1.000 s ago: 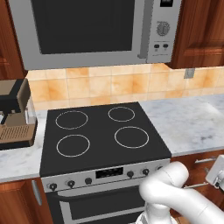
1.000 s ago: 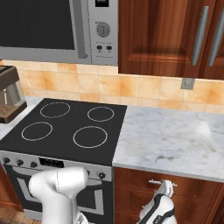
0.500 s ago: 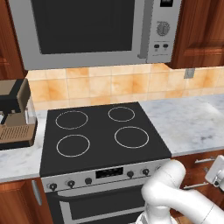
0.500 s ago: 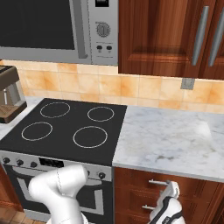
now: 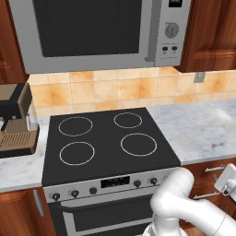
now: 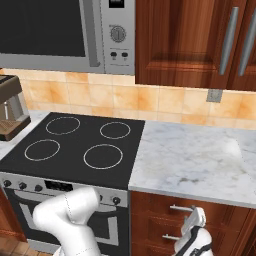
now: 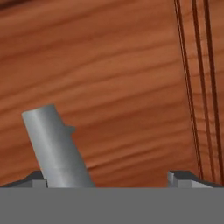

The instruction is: Take the tongs from the drawer on the right and place them on the dining counter next to the tray containing the hot dog.

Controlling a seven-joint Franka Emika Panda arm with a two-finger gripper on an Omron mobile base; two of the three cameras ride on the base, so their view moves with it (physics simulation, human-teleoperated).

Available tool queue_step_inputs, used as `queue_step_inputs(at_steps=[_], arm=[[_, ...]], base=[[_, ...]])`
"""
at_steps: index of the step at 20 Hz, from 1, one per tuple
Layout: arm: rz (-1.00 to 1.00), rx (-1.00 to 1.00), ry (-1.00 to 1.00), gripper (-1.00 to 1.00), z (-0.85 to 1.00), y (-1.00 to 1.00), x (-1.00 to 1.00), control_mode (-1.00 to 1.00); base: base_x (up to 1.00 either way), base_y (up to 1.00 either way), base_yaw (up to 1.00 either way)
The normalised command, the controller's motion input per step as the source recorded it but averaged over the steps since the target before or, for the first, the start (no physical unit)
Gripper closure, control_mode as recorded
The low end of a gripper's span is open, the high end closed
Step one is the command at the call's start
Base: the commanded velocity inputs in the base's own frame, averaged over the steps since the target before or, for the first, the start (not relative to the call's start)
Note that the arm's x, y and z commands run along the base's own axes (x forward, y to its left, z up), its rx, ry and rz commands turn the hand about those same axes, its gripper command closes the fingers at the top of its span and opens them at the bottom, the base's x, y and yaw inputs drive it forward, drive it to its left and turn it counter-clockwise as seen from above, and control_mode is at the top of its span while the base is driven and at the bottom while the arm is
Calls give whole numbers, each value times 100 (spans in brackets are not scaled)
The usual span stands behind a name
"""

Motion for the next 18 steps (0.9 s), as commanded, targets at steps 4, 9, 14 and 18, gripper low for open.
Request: queue_step_inputs(at_steps=[4,9,14,18], arm=[[0,0,-14,-100,0,2,9,-100],[0,0,-20,-100,20,4,0,-100],[-1,0,0,-100,0,0,4,-100],[0,0,0,-100,0,0,1,-100]], base=[[0,0,0],[0,0,0],[0,0,0],[0,0,0]])
